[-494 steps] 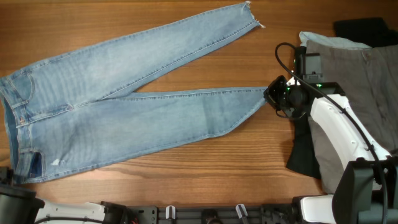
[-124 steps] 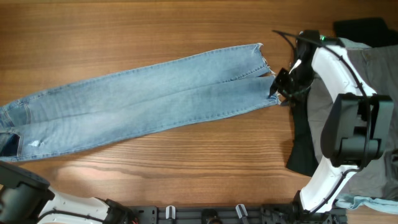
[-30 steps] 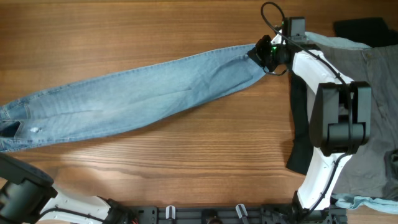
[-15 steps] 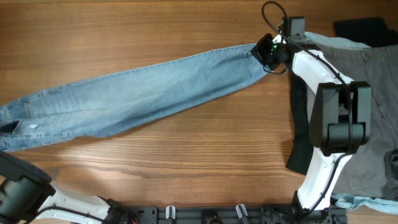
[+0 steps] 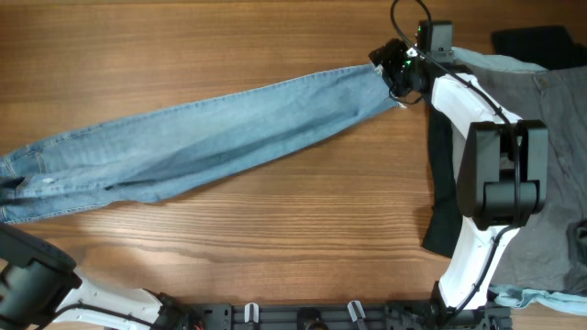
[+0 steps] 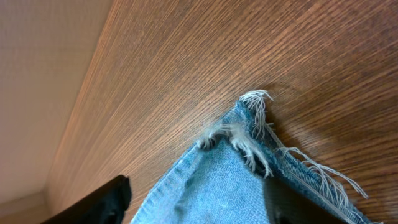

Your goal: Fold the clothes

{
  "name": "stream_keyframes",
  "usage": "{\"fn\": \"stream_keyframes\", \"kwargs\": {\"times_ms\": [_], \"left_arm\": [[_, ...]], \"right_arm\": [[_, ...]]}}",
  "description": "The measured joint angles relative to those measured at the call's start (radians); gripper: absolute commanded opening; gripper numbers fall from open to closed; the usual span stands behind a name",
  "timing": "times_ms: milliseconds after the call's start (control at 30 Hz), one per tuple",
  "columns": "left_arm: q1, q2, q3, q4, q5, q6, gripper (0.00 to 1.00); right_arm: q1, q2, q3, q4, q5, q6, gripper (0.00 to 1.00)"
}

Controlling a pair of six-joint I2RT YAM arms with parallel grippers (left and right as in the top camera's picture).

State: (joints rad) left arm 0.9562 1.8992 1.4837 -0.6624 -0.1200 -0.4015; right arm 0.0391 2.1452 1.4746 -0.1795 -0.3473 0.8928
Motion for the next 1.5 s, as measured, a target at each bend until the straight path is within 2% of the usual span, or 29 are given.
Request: {"fn": "stream_keyframes", "kwargs": {"times_ms": [133, 200, 267, 300, 367, 400, 467, 633, 667, 700, 800, 833, 900, 933, 967, 1000, 1033, 1067, 1100, 1167, 1233, 1267, 1300, 1333, 1400, 1433, 1500], "left_arm": [[0.000, 0.000, 0.000, -0.031, -0.003, 0.045, 1.00], [0.000, 0.000, 0.000, -0.048, -0.002, 0.069, 0.94], [0.000, 0.000, 0.000, -0.048, -0.002, 0.097, 0.72], [0.000, 0.000, 0.000, -0.048, -0.002, 0.115, 0.46], [0.000, 0.000, 0.000, -0.044, 0.008, 0.127, 0.14], [0.000, 0.000, 0.000, -0.036, 0.016, 0.131, 0.04], [0.000, 0.000, 0.001, 0.004, 0.064, 0.135, 0.04], [0.000, 0.010, 0.000, 0.050, 0.108, 0.069, 0.04], [0.000, 0.023, 0.001, 0.061, 0.113, 0.050, 0.08], [0.000, 0.039, 0.002, 0.069, 0.116, 0.035, 0.19], [0.000, 0.112, 0.002, 0.099, 0.127, -0.014, 0.30], [0.000, 0.134, 0.002, 0.109, 0.135, -0.024, 0.27], [0.000, 0.164, 0.002, 0.120, 0.157, -0.031, 0.09], [0.000, 0.168, 0.002, 0.121, 0.167, -0.036, 0.05], [0.000, 0.169, 0.002, 0.121, 0.179, -0.032, 0.05], [0.000, 0.169, 0.002, 0.122, 0.190, -0.027, 0.20], [0.000, 0.169, 0.002, 0.121, 0.206, -0.021, 0.48], [0.000, 0.169, 0.002, 0.120, 0.217, -0.012, 0.56], [0.000, 0.167, 0.002, 0.119, 0.227, -0.008, 0.61], [0.000, 0.158, 0.002, 0.109, 0.248, -0.006, 0.64], [0.002, 0.134, 0.002, 0.103, 0.254, 0.013, 0.63], [0.005, 0.111, 0.002, 0.102, 0.255, 0.027, 0.56], [0.010, 0.084, 0.002, 0.101, 0.257, 0.037, 0.45], [0.017, 0.046, 0.002, 0.095, 0.256, 0.055, 0.27], [0.032, -0.026, 0.002, 0.072, 0.256, 0.069, 0.08], [0.042, -0.077, 0.002, 0.049, 0.256, 0.078, 0.04], [0.054, -0.171, 0.006, -0.046, 0.253, 0.090, 0.04]], "right_arm": [[-0.003, 0.000, 0.000, -0.023, -0.043, -0.079, 0.76], [-0.003, 0.000, 0.000, -0.057, -0.083, -0.141, 0.74], [-0.003, 0.000, 0.000, -0.071, -0.125, -0.201, 0.74], [-0.003, 0.000, 0.000, -0.072, -0.148, -0.230, 0.73], [-0.003, 0.000, 0.000, -0.071, -0.167, -0.256, 0.69], [-0.003, 0.000, 0.000, -0.070, -0.174, -0.266, 0.68], [-0.003, 0.000, 0.000, -0.060, -0.185, -0.283, 0.62], [-0.003, 0.000, 0.000, -0.039, -0.192, -0.289, 0.62], [-0.003, 0.000, 0.000, -0.038, -0.192, -0.289, 0.63], [-0.003, 0.000, 0.000, -0.037, -0.192, -0.289, 0.67], [-0.003, 0.000, 0.000, -0.036, -0.192, -0.285, 0.68], [-0.003, 0.000, 0.000, -0.036, -0.192, -0.285, 0.68], [-0.003, 0.000, 0.000, -0.036, -0.192, -0.286, 0.68], [-0.003, 0.000, 0.000, -0.036, -0.192, -0.286, 0.68], [-0.003, 0.000, 0.000, -0.036, -0.192, -0.286, 0.68], [-0.003, 0.000, 0.000, -0.036, -0.192, -0.286, 0.68], [-0.003, 0.000, 0.000, -0.036, -0.192, -0.286, 0.68], [-0.003, 0.000, 0.000, -0.036, -0.193, -0.286, 0.68], [-0.003, 0.000, 0.000, -0.036, -0.195, -0.286, 0.68], [-0.003, 0.000, 0.000, -0.037, -0.200, -0.286, 0.68], [-0.003, 0.000, 0.000, -0.038, -0.204, -0.286, 0.68], [-0.003, 0.000, 0.000, -0.040, -0.207, -0.286, 0.68], [-0.003, 0.000, 0.000, -0.043, -0.207, -0.286, 0.68], [-0.003, 0.000, 0.000, -0.044, -0.209, -0.286, 0.68], [-0.003, 0.000, 0.000, -0.044, -0.211, -0.286, 0.68], [-0.003, 0.000, 0.000, -0.044, -0.211, -0.286, 0.68], [-0.003, 0.000, 0.000, -0.047, -0.211, -0.286, 0.68]]}}
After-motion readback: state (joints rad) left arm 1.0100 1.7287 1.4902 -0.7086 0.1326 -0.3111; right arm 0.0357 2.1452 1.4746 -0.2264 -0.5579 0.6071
